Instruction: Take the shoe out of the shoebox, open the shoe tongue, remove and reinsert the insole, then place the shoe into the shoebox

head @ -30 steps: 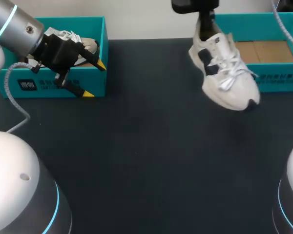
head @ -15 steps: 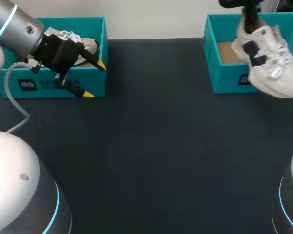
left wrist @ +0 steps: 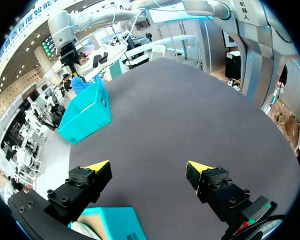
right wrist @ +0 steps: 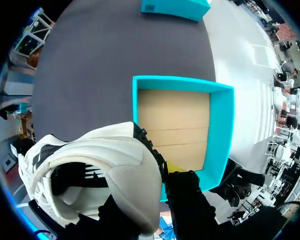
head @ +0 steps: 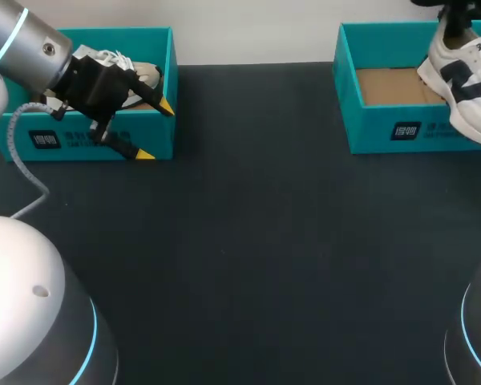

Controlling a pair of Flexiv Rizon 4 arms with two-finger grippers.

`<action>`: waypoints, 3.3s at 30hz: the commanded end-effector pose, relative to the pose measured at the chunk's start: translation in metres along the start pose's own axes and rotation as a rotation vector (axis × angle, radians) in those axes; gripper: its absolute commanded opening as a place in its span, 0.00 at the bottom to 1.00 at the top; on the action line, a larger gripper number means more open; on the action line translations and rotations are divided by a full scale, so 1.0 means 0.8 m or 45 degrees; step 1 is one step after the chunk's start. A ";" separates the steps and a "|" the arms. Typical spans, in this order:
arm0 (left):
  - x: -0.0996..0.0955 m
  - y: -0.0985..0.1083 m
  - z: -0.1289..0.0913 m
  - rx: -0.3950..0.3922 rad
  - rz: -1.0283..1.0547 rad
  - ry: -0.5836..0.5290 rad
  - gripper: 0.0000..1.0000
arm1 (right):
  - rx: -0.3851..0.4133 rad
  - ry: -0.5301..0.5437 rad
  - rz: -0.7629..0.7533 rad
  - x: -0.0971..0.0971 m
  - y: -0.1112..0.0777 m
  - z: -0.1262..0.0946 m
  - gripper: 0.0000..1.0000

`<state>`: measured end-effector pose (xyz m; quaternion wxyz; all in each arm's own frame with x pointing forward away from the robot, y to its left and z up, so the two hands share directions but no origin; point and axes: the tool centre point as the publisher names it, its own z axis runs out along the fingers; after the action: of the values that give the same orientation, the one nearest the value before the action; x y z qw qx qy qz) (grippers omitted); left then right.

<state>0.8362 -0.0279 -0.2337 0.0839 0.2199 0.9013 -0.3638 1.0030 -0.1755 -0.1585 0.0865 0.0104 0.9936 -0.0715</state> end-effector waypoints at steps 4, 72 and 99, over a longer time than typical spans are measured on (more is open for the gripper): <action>0.001 0.000 0.000 -0.004 0.001 0.001 1.00 | 0.000 -0.002 -0.001 0.001 -0.001 -0.002 0.00; 0.001 0.000 0.000 -0.004 0.001 0.001 1.00 | 0.222 0.216 1.910 -0.060 -0.197 0.072 0.00; 0.001 0.000 0.000 -0.004 0.001 0.001 1.00 | 0.271 0.109 2.253 -0.043 -0.199 0.095 0.00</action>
<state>0.8362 -0.0280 -0.2337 0.0839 0.2199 0.9012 -0.3638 1.0517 -0.3478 -0.1990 0.0596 0.7844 0.6126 -0.0767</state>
